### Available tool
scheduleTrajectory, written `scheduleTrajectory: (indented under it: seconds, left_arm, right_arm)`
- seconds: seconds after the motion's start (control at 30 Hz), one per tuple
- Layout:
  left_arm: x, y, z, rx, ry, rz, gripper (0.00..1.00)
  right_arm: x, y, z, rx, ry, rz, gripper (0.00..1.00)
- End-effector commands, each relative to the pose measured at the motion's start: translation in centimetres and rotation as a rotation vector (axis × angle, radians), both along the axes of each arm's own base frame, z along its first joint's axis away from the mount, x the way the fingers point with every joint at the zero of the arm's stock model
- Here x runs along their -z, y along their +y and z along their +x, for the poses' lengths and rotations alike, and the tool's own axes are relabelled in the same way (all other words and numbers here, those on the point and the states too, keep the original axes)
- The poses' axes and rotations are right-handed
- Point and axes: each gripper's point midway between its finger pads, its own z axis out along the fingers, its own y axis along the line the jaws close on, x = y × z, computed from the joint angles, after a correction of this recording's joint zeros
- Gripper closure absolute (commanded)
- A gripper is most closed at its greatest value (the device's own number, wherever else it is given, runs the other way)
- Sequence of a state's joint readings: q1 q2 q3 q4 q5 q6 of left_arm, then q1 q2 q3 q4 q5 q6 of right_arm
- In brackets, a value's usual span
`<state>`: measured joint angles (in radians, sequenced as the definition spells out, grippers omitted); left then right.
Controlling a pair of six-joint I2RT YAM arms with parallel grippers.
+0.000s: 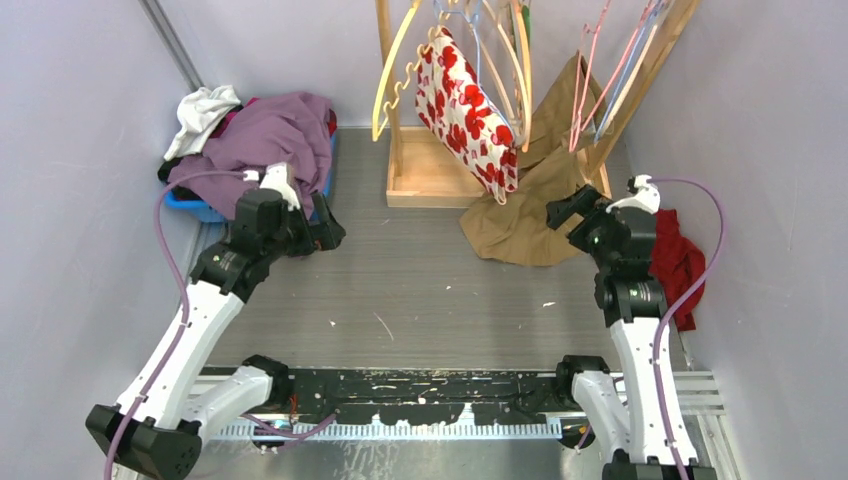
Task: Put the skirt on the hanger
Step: Reset both arms
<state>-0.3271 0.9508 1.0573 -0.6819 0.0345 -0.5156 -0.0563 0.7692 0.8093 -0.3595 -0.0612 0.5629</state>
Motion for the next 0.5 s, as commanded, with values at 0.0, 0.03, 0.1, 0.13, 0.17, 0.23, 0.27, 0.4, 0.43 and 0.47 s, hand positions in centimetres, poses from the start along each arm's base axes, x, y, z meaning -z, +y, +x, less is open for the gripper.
scheduleTrajectory:
  seconds: [0.0, 0.03, 0.1, 0.13, 0.17, 0.23, 0.27, 0.4, 0.43, 0.47]
  left_arm:
    - [1.7, 3.3, 1.1, -0.079, -0.114, 0.165, 0.01]
    - [2.4, 3.8, 1.1, -0.086, -0.126, 0.193, 0.01]
    - [2.9, 4.7, 1.6, -0.116, -0.187, 0.226, 0.01]
    - [3.4, 5.1, 1.7, -0.123, -0.215, 0.248, 0.01]
    - [3.7, 5.3, 1.9, -0.122, -0.248, 0.269, 0.01]
    - [4.2, 6.4, 2.3, -0.145, -0.317, 0.334, 0.01]
    - [4.4, 6.8, 2.5, -0.149, -0.354, 0.363, 0.01]
    - [6.5, 9.8, 3.6, -0.267, -0.447, 0.497, 0.01]
    - [7.0, 10.1, 4.0, -0.277, -0.441, 0.505, 0.01]
    - [7.4, 10.2, 4.3, -0.279, -0.433, 0.508, 0.01]
  right_arm:
    - [4.1, -1.8, -2.6, 0.012, 0.127, -0.175, 0.0]
    - [4.3, -2.2, -2.7, 0.033, 0.127, -0.187, 0.0]
    - [4.2, -3.1, -2.9, 0.083, 0.088, -0.21, 0.0]
    - [4.1, -3.7, -3.0, 0.112, 0.057, -0.226, 0.0]
    - [4.0, -4.3, -3.1, 0.141, 0.02, -0.247, 0.0]
    - [3.5, -5.3, -3.5, 0.198, -0.051, -0.286, 0.0]
    - [3.4, -6.0, -3.7, 0.237, -0.091, -0.301, 0.0]
    - [5.9, -8.5, -3.1, 0.381, -0.119, -0.333, 0.0]
    - [6.4, -8.6, -2.9, 0.393, -0.131, -0.325, 0.0]
    - [7.0, -8.8, -2.7, 0.405, -0.138, -0.324, 0.0]
